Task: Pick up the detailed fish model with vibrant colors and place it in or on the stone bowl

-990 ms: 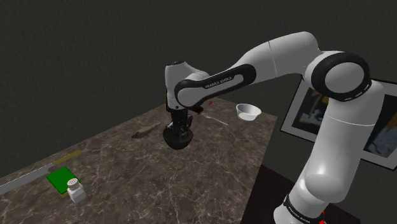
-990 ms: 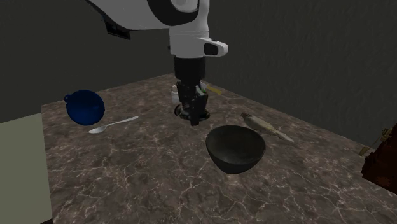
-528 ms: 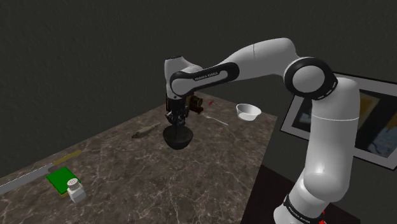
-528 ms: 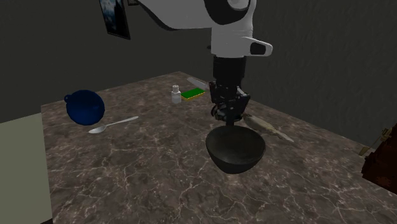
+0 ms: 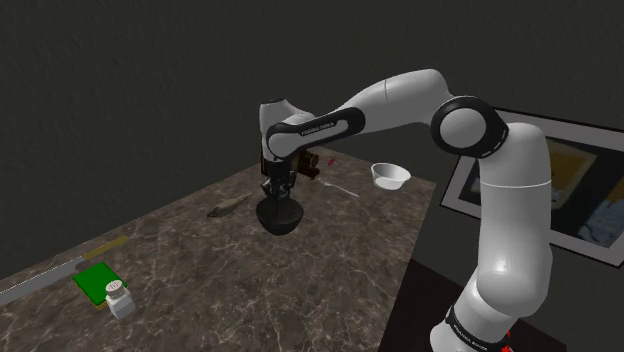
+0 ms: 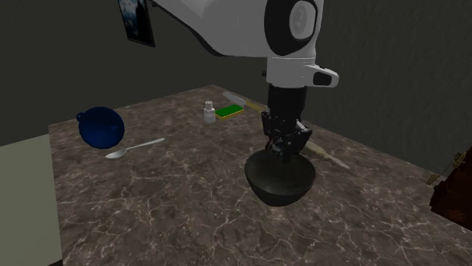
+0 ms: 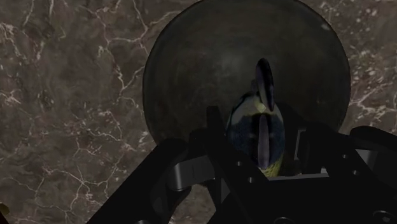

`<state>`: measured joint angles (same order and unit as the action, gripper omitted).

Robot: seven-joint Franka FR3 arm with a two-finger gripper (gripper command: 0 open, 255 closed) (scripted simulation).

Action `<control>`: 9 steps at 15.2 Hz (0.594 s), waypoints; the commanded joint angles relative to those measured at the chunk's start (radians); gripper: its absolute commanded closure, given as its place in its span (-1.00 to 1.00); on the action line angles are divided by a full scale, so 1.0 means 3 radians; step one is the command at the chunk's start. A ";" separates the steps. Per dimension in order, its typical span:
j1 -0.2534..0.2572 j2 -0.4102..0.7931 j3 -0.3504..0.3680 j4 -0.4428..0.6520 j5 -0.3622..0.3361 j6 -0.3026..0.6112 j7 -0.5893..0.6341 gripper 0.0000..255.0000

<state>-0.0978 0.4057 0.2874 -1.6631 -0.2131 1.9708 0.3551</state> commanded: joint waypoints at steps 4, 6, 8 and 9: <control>0.0009 0.0098 -0.0017 -0.0094 -0.0041 0.0188 0.0039 1.00; 0.0010 0.0111 -0.0019 -0.0107 -0.0047 0.0213 0.0044 1.00; 0.0010 0.0112 -0.0019 -0.0106 -0.0047 0.0213 0.0044 1.00; 0.0010 0.0112 -0.0019 -0.0106 -0.0047 0.0213 0.0044 1.00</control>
<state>-0.0946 0.4393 0.2816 -1.6943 -0.2271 2.0337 0.3682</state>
